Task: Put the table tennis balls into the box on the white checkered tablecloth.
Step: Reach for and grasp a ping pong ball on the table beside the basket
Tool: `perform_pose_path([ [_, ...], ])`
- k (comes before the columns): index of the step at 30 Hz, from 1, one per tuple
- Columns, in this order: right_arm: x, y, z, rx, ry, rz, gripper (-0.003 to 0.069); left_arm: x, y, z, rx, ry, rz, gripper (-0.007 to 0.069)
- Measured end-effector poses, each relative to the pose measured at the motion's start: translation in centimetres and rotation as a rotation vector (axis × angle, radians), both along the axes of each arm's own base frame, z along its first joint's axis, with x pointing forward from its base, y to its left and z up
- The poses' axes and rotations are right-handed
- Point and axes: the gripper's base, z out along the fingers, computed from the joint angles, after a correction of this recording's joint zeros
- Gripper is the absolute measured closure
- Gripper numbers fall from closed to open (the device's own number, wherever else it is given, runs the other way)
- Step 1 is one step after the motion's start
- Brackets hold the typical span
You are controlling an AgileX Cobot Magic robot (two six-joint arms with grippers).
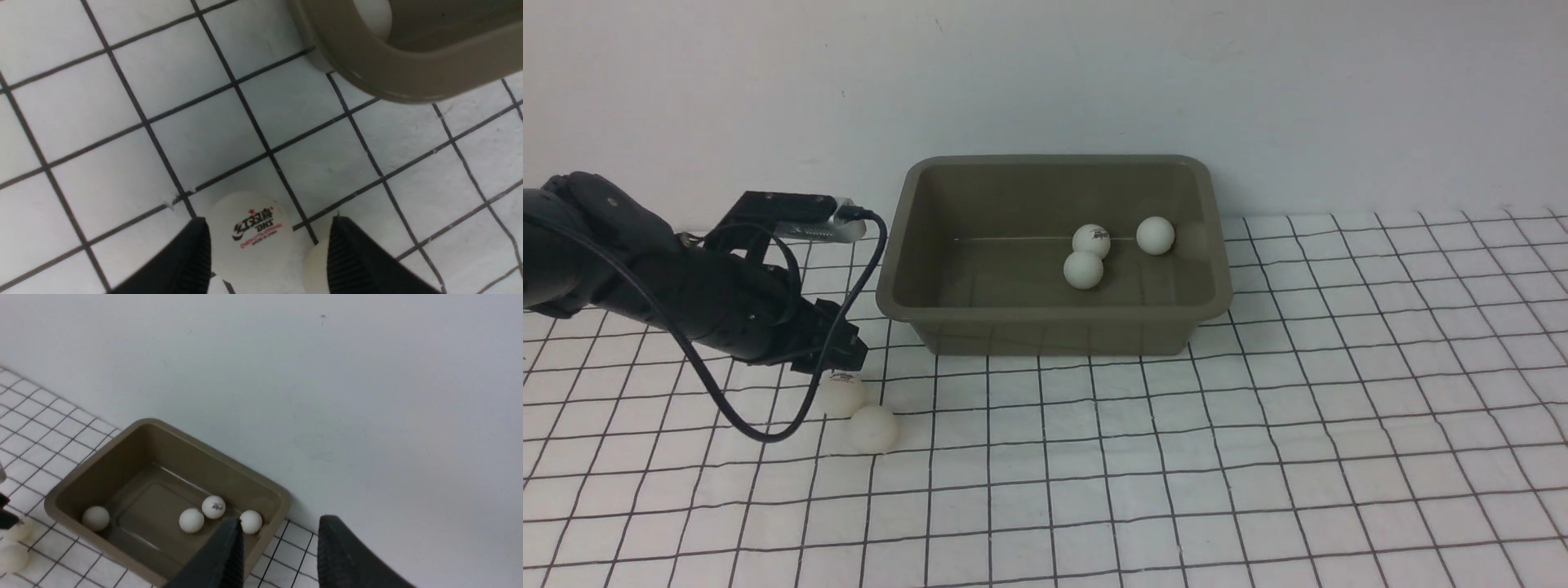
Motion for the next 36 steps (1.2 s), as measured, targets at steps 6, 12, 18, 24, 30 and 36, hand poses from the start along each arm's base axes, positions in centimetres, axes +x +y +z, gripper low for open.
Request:
perform_pose_path([
  [6,-1.4,-0.5,-1.7,-0.028,0.055,0.003,0.0414,0.2,0.0,-1.3,0.020,0.017,-0.034,0.0228],
  [12,-2.5,-0.9,-1.4,-0.024,0.040,0.004,0.0414,0.5,0.1,-2.1,0.024,0.021,-0.026,0.0151],
  [18,-2.5,-0.9,-1.4,-0.024,0.040,0.004,0.0414,0.7,0.0,-3.4,0.012,0.048,-0.027,0.0143],
  [24,-2.5,-0.9,-1.4,-0.024,0.040,0.004,0.0414,1.2,-0.5,-4.8,0.013,0.046,-0.015,0.0155],
  [30,-2.4,-1.0,-1.4,-0.033,0.037,-0.004,0.0414,1.6,-0.7,-5.1,0.029,0.024,0.008,0.0279],
  [36,-2.4,-1.3,-1.4,-0.055,0.029,-0.022,0.0414,1.6,-0.4,-4.4,0.025,0.008,0.027,0.0279],
])
